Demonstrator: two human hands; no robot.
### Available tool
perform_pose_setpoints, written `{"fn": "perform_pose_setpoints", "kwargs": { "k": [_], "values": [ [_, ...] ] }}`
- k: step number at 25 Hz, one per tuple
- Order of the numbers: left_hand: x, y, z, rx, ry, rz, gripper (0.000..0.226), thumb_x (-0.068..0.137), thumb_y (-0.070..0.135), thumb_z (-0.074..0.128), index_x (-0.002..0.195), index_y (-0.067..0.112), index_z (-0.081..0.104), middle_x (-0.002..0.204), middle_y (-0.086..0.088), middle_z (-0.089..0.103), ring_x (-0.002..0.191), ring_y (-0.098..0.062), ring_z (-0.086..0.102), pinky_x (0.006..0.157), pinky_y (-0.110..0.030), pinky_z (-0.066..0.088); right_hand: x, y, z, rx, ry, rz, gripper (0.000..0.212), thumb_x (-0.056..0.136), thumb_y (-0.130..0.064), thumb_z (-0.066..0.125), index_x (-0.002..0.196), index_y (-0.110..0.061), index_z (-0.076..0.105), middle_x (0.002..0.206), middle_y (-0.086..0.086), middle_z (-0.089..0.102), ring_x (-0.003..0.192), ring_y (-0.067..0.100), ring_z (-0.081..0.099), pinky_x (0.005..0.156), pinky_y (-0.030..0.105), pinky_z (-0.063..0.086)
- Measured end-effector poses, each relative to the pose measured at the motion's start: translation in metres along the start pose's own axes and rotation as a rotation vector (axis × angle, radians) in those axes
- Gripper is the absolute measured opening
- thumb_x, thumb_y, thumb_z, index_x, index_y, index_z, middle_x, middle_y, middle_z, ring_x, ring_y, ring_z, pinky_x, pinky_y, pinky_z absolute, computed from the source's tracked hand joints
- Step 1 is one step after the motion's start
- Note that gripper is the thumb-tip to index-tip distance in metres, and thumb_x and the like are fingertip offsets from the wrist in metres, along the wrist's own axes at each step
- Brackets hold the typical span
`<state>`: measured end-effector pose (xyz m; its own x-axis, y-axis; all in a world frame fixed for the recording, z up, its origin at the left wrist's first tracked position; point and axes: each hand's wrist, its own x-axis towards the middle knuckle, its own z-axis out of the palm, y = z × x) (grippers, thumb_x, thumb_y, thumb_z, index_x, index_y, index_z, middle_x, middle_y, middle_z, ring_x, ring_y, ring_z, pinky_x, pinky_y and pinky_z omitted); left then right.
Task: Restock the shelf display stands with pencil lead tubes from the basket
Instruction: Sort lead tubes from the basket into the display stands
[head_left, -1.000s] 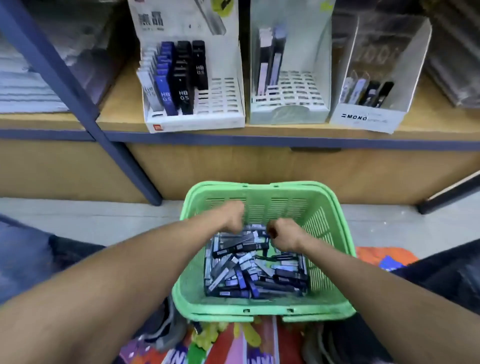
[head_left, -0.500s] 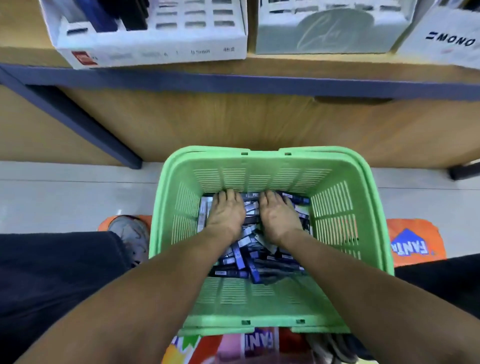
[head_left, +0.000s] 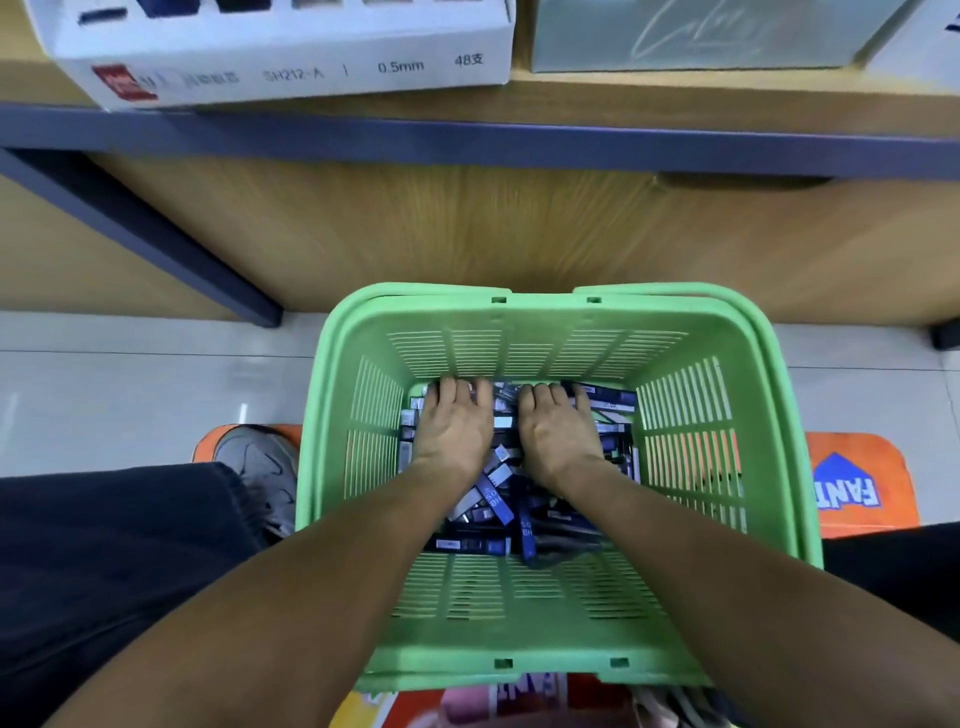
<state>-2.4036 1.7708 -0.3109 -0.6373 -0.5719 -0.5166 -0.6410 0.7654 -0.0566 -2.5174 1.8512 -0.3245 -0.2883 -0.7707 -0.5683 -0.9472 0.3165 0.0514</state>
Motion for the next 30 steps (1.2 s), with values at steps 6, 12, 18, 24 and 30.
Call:
{"fn": "perform_pose_setpoints", "kwargs": {
  "k": [6,12,18,24,30],
  "values": [
    [0.005,-0.007,0.002,-0.059,-0.032,0.022,0.094,0.08,0.055,0.077,0.145,0.003,0.033,0.134,-0.014,0.039,0.124,-0.03,0.039,0.106,-0.043,0.034,0.004,0.006,0.002,0.152,0.002,-0.059,0.065,0.083,-0.021,0.071,0.138,-0.009,0.038,0.132,0.009,0.047,0.127,0.028,0.042,0.107,0.044,0.04],
    [0.002,0.002,0.008,-0.106,-0.108,0.013,0.105,0.083,0.047,0.078,0.152,-0.004,0.019,0.156,-0.026,0.023,0.146,-0.041,0.02,0.118,-0.046,0.031,0.01,0.018,-0.001,0.291,-0.028,-0.114,0.061,0.078,-0.019,0.078,0.13,-0.009,0.049,0.127,0.01,0.048,0.122,0.029,0.048,0.1,0.037,0.044],
    [0.016,-0.003,0.0,-0.087,-0.149,0.029,0.096,0.075,0.057,0.081,0.143,0.007,0.037,0.136,-0.011,0.038,0.129,-0.029,0.036,0.111,-0.041,0.033,0.01,0.021,0.003,0.529,-0.092,-0.026,0.074,0.078,-0.011,0.08,0.143,-0.012,0.043,0.133,0.008,0.042,0.126,0.028,0.047,0.1,0.031,0.044],
    [0.021,-0.004,-0.001,-0.149,-0.269,0.046,0.076,0.074,0.047,0.084,0.132,0.013,0.05,0.121,-0.007,0.053,0.12,-0.027,0.05,0.106,-0.042,0.036,0.009,0.022,0.004,0.612,-0.165,-0.051,0.078,0.073,-0.013,0.086,0.137,-0.016,0.041,0.126,0.007,0.05,0.114,0.027,0.054,0.096,0.036,0.05],
    [0.018,-0.001,0.003,-0.336,-0.318,0.047,0.04,0.073,0.028,0.085,0.096,0.016,0.055,0.091,-0.003,0.058,0.084,-0.023,0.059,0.067,-0.031,0.044,0.006,0.034,0.008,0.73,-0.204,-0.03,0.069,0.078,-0.014,0.084,0.136,-0.02,0.048,0.115,-0.001,0.055,0.104,0.02,0.054,0.077,0.022,0.043]
  ]
}}
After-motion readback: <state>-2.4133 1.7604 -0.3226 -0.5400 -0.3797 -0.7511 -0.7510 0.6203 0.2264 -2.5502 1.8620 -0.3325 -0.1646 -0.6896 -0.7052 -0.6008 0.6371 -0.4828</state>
